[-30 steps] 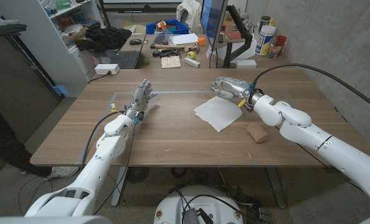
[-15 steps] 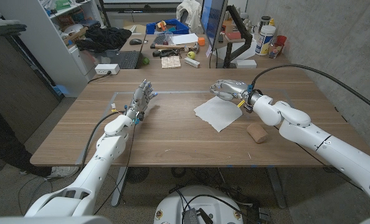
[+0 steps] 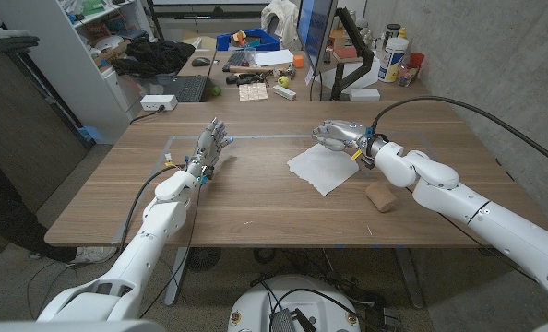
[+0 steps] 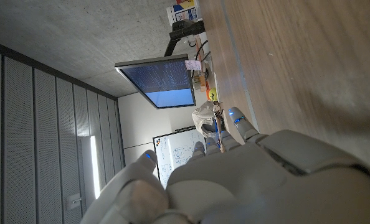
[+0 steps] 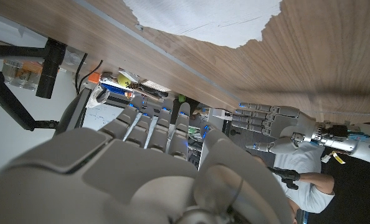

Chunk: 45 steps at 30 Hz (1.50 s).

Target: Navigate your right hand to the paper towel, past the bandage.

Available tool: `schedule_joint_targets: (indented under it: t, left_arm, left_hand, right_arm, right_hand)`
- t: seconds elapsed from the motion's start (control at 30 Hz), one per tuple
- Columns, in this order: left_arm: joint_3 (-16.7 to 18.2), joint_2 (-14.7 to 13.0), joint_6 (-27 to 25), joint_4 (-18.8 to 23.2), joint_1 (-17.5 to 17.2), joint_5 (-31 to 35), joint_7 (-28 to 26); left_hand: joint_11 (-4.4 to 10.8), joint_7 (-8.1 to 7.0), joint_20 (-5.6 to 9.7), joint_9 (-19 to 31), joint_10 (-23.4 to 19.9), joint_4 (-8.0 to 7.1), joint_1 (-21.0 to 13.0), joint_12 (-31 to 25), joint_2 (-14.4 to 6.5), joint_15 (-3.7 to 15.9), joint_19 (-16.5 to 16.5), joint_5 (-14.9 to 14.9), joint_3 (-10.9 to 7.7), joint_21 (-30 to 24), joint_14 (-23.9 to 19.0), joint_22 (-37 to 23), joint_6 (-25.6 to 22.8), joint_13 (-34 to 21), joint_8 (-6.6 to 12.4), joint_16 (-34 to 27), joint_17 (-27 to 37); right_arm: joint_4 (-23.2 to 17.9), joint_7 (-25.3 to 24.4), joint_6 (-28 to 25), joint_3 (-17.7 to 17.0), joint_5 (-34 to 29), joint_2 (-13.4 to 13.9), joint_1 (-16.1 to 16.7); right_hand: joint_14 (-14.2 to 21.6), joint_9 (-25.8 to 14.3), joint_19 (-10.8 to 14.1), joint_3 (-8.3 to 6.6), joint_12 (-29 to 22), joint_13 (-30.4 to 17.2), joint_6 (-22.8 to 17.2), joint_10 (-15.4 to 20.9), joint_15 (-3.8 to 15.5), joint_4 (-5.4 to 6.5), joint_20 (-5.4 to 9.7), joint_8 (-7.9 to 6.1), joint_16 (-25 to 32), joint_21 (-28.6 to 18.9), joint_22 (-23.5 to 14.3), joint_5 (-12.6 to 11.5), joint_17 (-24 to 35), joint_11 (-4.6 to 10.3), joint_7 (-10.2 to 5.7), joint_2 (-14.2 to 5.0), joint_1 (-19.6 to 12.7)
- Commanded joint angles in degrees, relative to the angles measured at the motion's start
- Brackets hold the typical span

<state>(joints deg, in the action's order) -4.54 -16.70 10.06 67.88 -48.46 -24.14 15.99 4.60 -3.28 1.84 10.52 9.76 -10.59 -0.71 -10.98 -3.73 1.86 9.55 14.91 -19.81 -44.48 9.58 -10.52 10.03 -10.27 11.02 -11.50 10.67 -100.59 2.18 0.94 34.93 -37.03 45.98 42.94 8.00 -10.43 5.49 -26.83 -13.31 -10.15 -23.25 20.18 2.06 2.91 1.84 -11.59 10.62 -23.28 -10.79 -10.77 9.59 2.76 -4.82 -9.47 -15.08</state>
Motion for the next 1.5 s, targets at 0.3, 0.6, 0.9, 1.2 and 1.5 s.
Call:
schedule_joint_targets:
  t: [0.3, 0.6, 0.9, 1.2, 1.5]
  left_arm:
    - [0.0, -0.1, -0.3, 0.3, -0.2, 0.1, -0.3]
    - [0.0, -0.1, -0.4, 0.4, -0.3, 0.1, -0.3]
    - [0.0, -0.1, -0.4, 0.5, -0.5, 0.1, -0.4]
    - [0.0, -0.2, -0.4, 0.6, -0.6, 0.1, -0.4]
    - [0.0, -0.2, -0.4, 0.7, -0.6, 0.1, -0.4]
  left_hand:
    - [-0.32, -0.28, 1.93, 0.2, 6.0, 0.03, -0.3, -0.2, -5.5, 1.18, 12.9, 0.2, 0.27, 0.2, 12.3, -0.2, 4.1, -0.1, 0.0, 0.0, 0.2]
    - [-0.27, -0.3, 1.9, 0.3, 5.9, 0.04, -0.3, -0.2, -5.6, 1.2, 12.8, 0.2, 0.31, 0.2, 12.4, -0.2, 4.1, -0.1, -0.02, 0.0, 0.2]
    - [-0.1, -0.31, 2.01, 0.3, 6.1, 0.04, -0.3, -0.1, -5.6, 1.22, 12.8, 0.2, 0.35, 0.3, 12.3, -0.2, 4.1, -0.1, -0.02, 0.0, 0.2]
    - [-0.27, -0.23, 1.9, 0.3, 6.0, 0.04, -0.3, -0.2, -5.6, 1.2, 12.8, 0.3, 0.4, 0.4, 12.3, -0.2, 4.1, -0.1, -0.01, 0.0, 0.2]
    - [-0.19, -0.26, 1.92, 0.3, 6.0, 0.04, -0.3, -0.2, -5.6, 1.17, 12.8, 0.3, 0.45, 0.5, 12.4, -0.2, 4.1, -0.1, -0.02, 0.0, 0.2]
  right_arm:
    - [0.1, 1.7, -0.8, 0.9, -0.5, 0.0, -0.6]
    - [0.5, 2.8, -1.0, 1.4, -0.5, -0.2, -0.9]
    - [0.6, 3.8, -1.4, 2.0, -0.6, -0.3, -1.3]
    - [0.7, 4.7, -1.3, 2.3, -0.5, -0.1, -1.5]
    - [0.8, 5.6, -1.6, 2.6, -0.5, -0.1, -1.7]
  right_hand:
    - [1.2, -0.2, 0.8, -1.17, 0.5, -0.1, -0.4, 0.3, 3.12, -1.03, 3.79, 0.45, 0.0, -0.1, -0.1, -0.2, 0.0, 0.25, -0.2, -1.27, -2.1]
    - [1.4, -0.2, 1.0, -1.42, 0.5, -0.1, -0.6, 0.6, 3.25, -1.26, 3.79, 0.43, 0.0, -0.1, -0.1, -0.1, 0.1, 0.22, -0.24, -1.29, -2.6]
    - [1.4, -0.2, 1.0, -1.55, 0.5, -0.1, -0.9, 0.7, 3.25, -1.35, 3.68, 0.41, 0.0, -0.1, -0.1, 0.0, 0.2, 0.3, -0.32, -1.3, -2.9]
    - [1.4, -0.2, 1.1, -1.63, 0.6, -0.1, -1.0, 0.7, 3.31, -1.36, 3.69, 0.43, 0.0, -0.1, -0.1, 0.1, 0.3, 0.32, -0.33, -1.31, -3.2]
    - [1.4, -0.2, 1.1, -1.67, 0.7, -0.1, -1.0, 0.8, 3.31, -1.35, 3.65, 0.48, 0.0, -0.1, -0.2, 0.1, 0.3, 0.34, -0.34, -1.31, -3.4]
